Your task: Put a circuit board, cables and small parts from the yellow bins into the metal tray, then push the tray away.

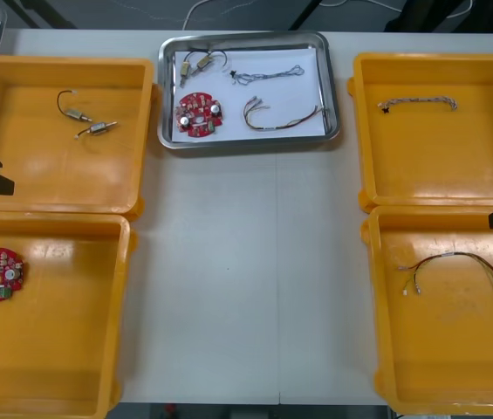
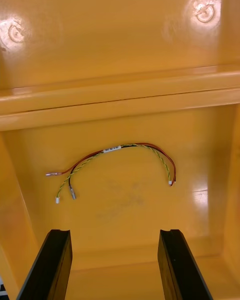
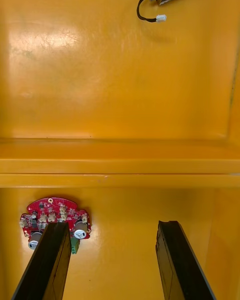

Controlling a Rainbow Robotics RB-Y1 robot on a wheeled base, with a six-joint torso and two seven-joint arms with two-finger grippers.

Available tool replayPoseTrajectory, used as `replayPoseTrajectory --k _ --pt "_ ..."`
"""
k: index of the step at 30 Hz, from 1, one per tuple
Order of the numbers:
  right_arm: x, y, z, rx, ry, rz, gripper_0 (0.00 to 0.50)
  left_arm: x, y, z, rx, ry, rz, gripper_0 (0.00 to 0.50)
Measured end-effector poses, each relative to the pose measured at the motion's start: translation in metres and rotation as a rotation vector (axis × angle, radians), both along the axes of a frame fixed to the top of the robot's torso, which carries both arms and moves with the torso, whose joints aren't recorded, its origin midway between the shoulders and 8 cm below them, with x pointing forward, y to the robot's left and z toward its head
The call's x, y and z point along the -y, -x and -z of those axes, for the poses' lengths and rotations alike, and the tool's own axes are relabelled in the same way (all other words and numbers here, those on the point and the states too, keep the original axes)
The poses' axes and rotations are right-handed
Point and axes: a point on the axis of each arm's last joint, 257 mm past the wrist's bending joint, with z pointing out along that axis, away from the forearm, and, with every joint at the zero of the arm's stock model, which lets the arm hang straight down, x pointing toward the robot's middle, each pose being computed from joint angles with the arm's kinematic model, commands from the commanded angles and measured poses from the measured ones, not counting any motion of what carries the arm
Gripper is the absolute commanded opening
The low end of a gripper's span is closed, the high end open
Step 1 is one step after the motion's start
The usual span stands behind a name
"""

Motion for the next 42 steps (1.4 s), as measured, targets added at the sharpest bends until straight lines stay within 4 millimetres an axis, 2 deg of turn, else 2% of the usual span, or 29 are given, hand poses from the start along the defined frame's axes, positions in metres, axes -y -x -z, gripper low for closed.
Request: replayPoseTrajectory --k 4,10,21,42 --pt "0.004 -0.003 0.004 -0.008 -0.005 -0.001 0.5 0.0 0.0 0.0 0.0 0.0 0.0 0.5" --pt "0.014 -0.015 0.011 -0.017 0.024 -0.104 0.5 0.0 0.0 0.0 0.0 0.0 0.0 0.5" --pt "0.021 -0.021 0.013 -0.005 0.023 -0.079 0.5 0.0 0.0 0.0 0.0 0.0 0.0 0.5" --pt "0.018 -0.024 0.014 0.004 0.014 -0.079 0.5 0.0 0.0 0.0 0.0 0.0 0.0 0.5"
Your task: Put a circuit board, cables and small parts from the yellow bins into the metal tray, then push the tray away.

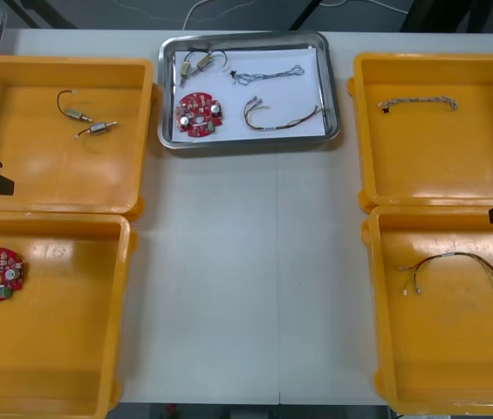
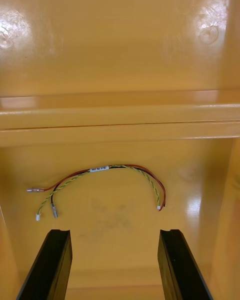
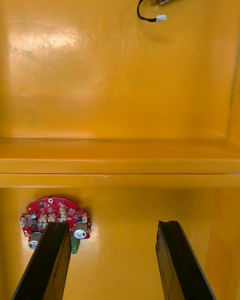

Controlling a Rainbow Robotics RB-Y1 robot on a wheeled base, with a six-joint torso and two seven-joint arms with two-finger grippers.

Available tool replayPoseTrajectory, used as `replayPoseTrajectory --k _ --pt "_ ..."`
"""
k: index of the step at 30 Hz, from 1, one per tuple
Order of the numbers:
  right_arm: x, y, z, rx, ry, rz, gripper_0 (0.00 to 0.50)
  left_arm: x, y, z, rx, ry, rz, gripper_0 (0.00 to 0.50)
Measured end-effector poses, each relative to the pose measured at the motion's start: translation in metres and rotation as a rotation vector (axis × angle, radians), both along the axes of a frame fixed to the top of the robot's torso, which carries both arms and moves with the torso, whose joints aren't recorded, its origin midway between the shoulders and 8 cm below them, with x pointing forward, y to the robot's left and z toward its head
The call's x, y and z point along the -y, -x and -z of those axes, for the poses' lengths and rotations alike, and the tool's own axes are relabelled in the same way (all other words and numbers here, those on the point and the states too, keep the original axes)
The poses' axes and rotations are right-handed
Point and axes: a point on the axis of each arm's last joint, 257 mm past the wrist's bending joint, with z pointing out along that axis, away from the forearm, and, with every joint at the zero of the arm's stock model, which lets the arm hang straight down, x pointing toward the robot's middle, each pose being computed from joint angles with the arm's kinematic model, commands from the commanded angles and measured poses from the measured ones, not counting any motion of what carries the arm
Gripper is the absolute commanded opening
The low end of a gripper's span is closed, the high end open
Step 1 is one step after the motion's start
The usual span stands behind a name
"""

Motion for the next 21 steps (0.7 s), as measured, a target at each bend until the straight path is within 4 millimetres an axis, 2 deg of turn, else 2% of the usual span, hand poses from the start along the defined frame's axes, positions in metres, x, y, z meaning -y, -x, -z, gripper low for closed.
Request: replayPoseTrajectory --k 21 --pt "0.0 0.0 0.0 0.0 0.0 0.0 0.5 0.0 0.0 0.0 0.0 0.0 0.0 0.5"
